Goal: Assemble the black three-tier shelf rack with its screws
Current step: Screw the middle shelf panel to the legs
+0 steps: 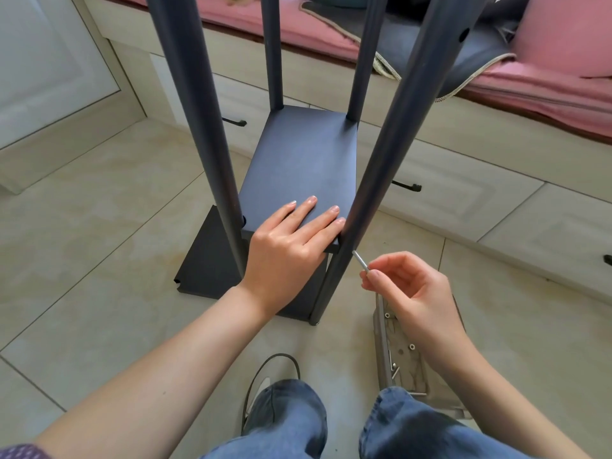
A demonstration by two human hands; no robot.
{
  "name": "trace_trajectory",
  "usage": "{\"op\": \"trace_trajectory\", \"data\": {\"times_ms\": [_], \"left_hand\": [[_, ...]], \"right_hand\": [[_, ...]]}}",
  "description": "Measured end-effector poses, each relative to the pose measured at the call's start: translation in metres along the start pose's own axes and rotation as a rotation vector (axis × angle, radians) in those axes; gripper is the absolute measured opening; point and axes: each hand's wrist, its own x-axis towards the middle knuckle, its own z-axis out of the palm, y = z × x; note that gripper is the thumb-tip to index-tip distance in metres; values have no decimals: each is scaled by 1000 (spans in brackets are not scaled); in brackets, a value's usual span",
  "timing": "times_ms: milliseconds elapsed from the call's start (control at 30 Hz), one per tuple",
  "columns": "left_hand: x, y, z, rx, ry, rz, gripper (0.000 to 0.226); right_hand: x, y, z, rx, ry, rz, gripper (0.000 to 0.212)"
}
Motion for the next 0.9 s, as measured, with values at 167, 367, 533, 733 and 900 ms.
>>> {"op": "trace_trajectory", "data": {"times_ms": [167, 367, 533, 733, 900], "left_hand": [[0, 0, 2, -2, 16, -8, 22], [-1, 0, 4, -16, 13, -18, 18], [-2, 0, 5, -22, 14, -23, 18], [-1, 0, 5, -22, 25, -25, 17], [-1, 0, 5, -31, 17, -29, 17]], "right_hand": [[-1, -1, 2, -27, 42, -35, 12], [-7, 0, 5, -140, 56, -120, 10], [-7, 2, 7, -283, 74, -262, 7], [-3, 0, 8, -410, 123, -363, 5], [5, -4, 10, -214, 102, -170, 8]]}}
